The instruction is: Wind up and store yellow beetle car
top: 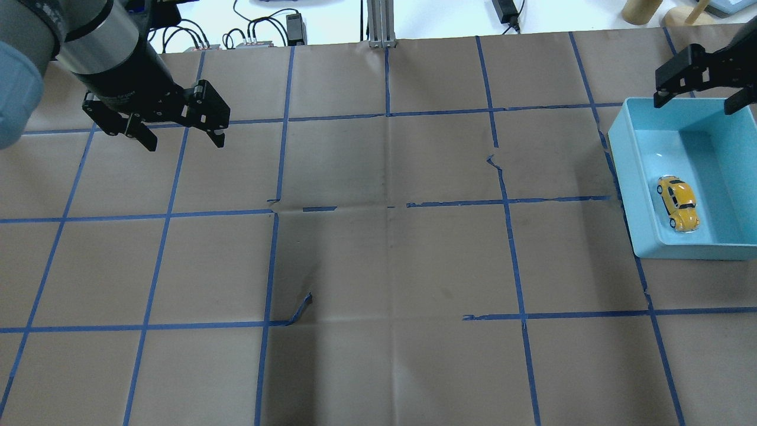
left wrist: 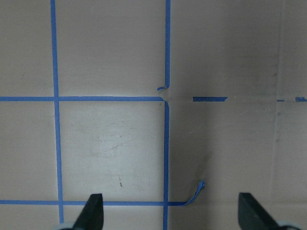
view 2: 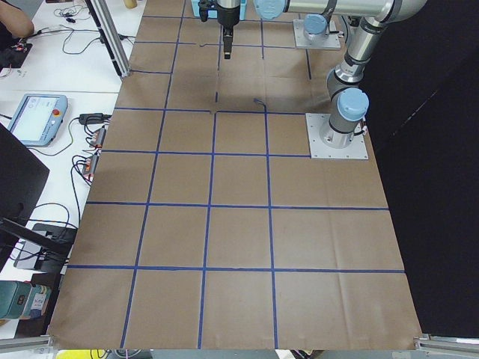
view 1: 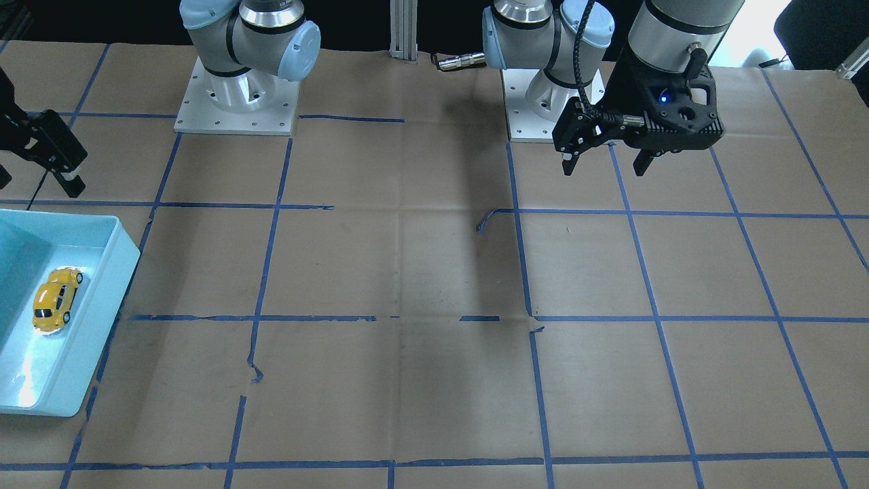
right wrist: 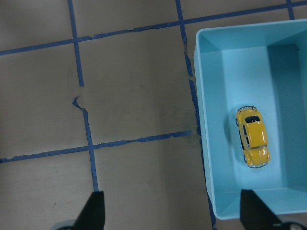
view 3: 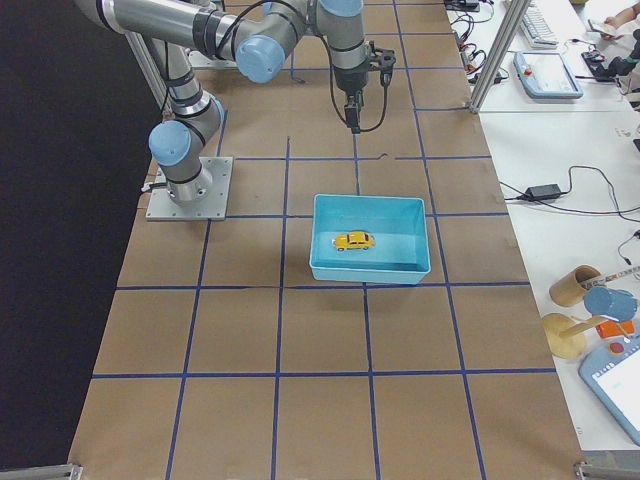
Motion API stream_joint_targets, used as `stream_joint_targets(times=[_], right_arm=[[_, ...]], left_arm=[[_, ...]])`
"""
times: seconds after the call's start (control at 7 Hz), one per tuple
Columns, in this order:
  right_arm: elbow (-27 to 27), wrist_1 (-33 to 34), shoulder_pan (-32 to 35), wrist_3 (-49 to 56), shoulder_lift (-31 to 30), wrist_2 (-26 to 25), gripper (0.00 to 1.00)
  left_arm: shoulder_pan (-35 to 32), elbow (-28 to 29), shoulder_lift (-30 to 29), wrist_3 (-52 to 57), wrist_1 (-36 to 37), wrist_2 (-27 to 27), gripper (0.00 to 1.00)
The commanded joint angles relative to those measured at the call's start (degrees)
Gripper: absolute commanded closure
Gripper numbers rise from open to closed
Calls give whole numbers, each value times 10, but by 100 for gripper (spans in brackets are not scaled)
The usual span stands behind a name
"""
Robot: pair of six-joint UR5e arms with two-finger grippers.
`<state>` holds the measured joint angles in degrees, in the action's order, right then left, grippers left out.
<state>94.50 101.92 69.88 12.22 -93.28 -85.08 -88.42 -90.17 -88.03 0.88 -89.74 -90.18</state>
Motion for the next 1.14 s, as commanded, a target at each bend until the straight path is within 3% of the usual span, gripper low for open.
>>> stream_joint_targets(times=[0.0,0.29,0.57,1.0], right_arm=[[-84,-37,38,-4,59,-3,0],[-126,-66,73,-11,91,-1,0],[-128,-56,173,-59,102,-4,0],[-138,-66,192,-62,106,-3,0]], left_arm=[[0,-4,1,0,0,0,0],[0,-4,1,0,0,1,0],[0,-4,2,1,0,1,0],[0,-6,4,2,-1,1,0]])
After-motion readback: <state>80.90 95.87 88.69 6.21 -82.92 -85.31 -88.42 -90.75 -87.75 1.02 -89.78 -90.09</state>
